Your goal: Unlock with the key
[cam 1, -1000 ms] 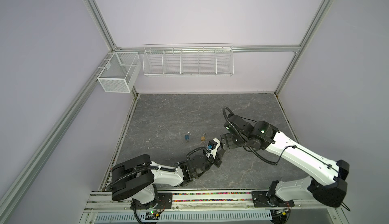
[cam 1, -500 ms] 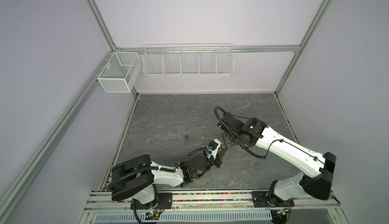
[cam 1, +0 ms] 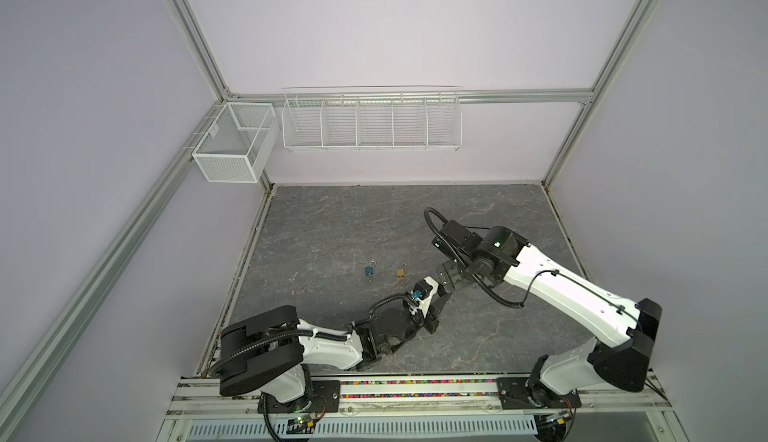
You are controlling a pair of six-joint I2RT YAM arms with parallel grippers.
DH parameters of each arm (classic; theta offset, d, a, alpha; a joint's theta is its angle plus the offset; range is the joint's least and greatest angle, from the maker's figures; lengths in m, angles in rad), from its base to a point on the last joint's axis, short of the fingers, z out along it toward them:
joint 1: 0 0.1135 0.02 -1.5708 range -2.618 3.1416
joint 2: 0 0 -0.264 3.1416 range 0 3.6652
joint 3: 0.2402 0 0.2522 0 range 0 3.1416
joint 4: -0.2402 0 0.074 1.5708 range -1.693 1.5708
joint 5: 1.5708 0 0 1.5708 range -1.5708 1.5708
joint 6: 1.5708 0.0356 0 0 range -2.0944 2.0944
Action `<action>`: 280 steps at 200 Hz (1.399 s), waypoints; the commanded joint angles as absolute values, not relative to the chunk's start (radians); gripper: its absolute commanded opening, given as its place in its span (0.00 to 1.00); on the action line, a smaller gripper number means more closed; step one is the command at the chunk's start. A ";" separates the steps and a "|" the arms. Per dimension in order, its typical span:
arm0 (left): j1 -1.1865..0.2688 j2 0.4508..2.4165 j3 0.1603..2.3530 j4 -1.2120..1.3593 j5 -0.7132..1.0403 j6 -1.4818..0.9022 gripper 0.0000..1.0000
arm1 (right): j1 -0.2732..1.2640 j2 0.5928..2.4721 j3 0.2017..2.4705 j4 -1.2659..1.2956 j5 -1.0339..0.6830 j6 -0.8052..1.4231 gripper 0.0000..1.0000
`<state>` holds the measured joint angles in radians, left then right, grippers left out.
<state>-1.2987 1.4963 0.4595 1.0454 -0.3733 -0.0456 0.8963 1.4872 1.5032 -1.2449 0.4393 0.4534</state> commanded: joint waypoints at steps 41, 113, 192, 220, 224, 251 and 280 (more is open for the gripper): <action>-1.306 1.462 0.444 1.120 -0.365 0.002 0.00 | 0.871 1.474 1.545 -1.333 0.407 0.395 0.98; -1.309 1.422 0.439 1.095 -0.414 -0.008 0.00 | 0.834 1.388 1.507 -1.313 0.308 0.392 0.98; -1.308 1.411 0.454 1.080 -0.425 -0.023 0.00 | 0.825 1.263 1.447 -1.282 0.252 0.414 0.99; -1.308 1.382 0.475 0.983 -0.449 -0.079 0.00 | 0.815 1.208 1.440 -1.281 0.271 0.410 0.99; -1.308 1.374 0.479 0.961 -0.450 -0.094 0.00 | 0.814 1.196 1.437 -1.271 0.268 0.408 0.99; -1.308 1.336 0.531 0.781 -0.458 -0.167 0.00 | 0.814 1.124 1.359 -1.113 0.119 0.414 1.00; -1.308 1.319 0.559 0.732 -0.451 -0.176 0.00 | 0.815 1.134 1.317 -1.049 0.041 0.399 0.99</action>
